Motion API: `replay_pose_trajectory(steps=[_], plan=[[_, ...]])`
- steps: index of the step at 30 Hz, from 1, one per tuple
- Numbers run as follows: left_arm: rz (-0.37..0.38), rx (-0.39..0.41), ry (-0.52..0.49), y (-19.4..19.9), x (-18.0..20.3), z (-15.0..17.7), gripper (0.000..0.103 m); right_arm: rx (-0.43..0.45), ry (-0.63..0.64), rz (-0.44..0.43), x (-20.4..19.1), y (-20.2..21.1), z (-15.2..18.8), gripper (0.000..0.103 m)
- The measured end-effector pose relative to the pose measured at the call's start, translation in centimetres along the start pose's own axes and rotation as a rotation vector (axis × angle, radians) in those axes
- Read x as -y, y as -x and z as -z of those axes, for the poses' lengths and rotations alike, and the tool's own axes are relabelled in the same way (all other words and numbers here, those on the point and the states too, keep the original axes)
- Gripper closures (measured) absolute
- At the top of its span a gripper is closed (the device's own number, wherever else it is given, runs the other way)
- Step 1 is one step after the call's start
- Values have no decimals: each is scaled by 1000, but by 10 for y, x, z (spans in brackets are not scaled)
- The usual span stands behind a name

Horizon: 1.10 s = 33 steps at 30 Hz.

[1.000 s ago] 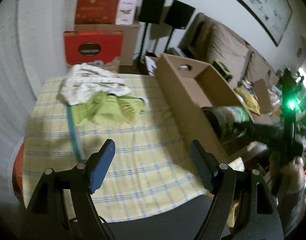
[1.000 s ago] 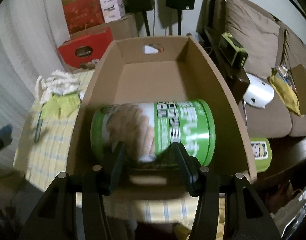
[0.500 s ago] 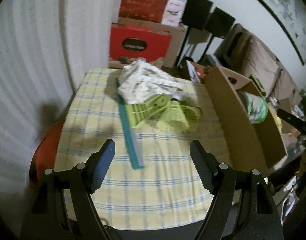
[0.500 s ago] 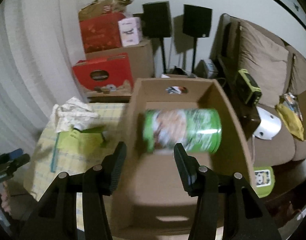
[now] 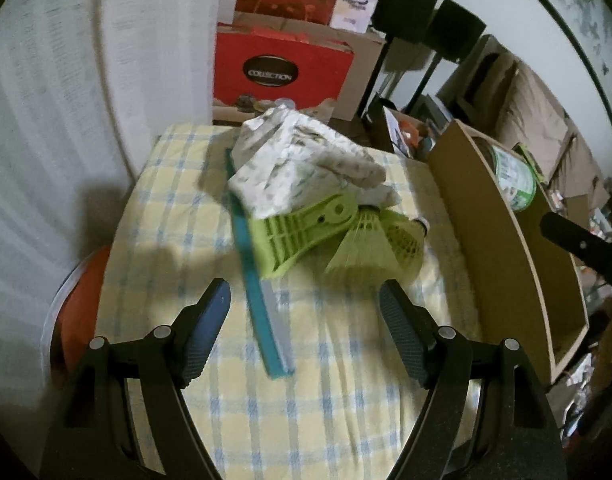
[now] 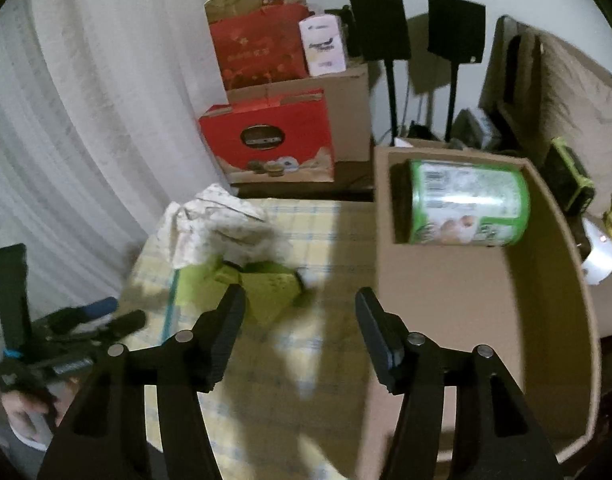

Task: Organize objects
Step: 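Open the right gripper to release the tin and withdraw, then grasp a yellow shuttlecock with the right gripper while the left gripper approaches another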

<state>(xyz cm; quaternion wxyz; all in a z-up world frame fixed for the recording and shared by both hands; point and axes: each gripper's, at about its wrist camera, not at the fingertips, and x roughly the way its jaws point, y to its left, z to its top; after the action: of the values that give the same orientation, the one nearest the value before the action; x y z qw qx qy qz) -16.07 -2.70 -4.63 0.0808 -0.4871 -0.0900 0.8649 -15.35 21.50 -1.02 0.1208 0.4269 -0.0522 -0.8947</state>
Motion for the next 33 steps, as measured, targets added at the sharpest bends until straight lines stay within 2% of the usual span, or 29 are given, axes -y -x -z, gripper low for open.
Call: replay_pose_trajectory(steps=[7,10,14,16,21,25,27,33], plan=[[25,-39,-17,-33,13,-22,31,-67,-85,20,-8,-50,-17,43],[35,-62,-22,-45,18,-27,35,-95,-99,42,-10,-71,-20,44],[5,-90,-36,-62,23,-30,43,-131,-153,69,-4,-95,-21,47],[2,-100,-43,-69,25,-30,44,-142,-167,79,-1,-105,-19,54],[-7,-113,-70,-76,30,-26,52,-180,-160,101,-3,-120,-14,54],[1,-129,-62,-78,32,-24,52,-233,-211,57,2,-136,-9,54],[8,-142,-58,-80,33,-23,48,-259,-256,26,8,-145,-7,54],[37,-176,-51,-84,35,-17,48,-283,-321,-22,19,-154,-6,56]])
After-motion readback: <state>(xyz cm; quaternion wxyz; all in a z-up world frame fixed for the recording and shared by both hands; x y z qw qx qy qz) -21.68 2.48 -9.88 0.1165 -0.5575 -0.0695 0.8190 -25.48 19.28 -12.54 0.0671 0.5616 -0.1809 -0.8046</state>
